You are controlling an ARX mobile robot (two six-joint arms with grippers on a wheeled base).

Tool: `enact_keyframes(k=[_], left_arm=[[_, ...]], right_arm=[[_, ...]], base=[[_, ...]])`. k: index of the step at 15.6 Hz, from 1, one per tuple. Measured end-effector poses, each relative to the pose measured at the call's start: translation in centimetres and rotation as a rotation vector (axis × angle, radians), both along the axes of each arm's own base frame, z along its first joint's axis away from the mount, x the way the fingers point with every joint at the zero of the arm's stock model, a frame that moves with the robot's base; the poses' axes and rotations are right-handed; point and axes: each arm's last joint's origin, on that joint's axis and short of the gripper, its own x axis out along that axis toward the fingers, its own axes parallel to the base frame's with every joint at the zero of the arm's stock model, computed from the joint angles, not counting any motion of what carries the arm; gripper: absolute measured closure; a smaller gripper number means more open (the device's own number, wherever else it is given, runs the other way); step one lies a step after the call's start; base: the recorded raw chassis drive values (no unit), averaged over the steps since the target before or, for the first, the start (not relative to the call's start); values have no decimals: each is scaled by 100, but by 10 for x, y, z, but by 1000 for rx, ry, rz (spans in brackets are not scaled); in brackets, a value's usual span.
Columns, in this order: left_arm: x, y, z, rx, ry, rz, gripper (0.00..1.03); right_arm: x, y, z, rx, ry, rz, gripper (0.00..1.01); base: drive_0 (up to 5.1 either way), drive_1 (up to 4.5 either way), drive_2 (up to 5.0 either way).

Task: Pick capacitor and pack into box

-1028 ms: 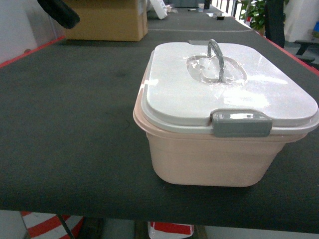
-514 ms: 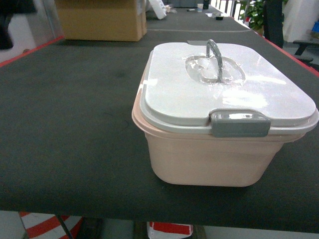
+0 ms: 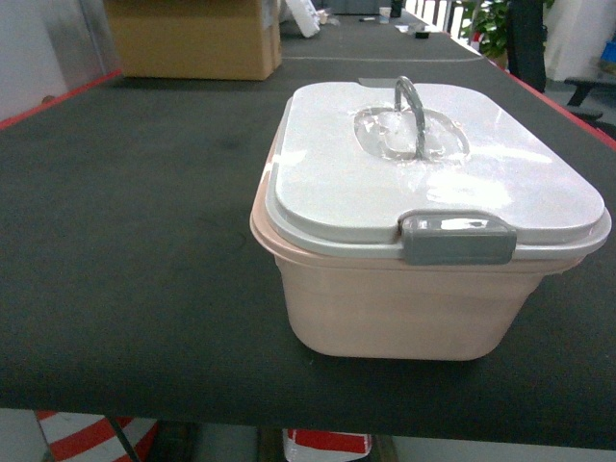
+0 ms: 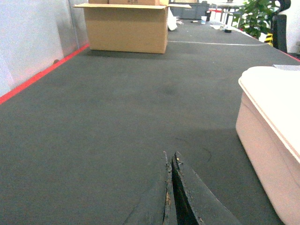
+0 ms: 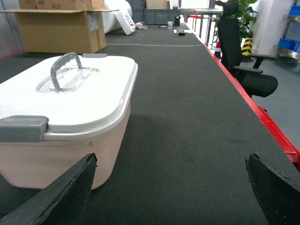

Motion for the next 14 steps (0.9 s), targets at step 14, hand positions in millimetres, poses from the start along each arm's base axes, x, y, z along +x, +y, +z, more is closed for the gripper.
enact_keyframes(k=[14], left_arm=[[-49, 25, -21, -1, -22, 0, 101]], right_arm=[[0, 0, 0, 0, 0, 0, 3]], base=[[0, 0, 0]])
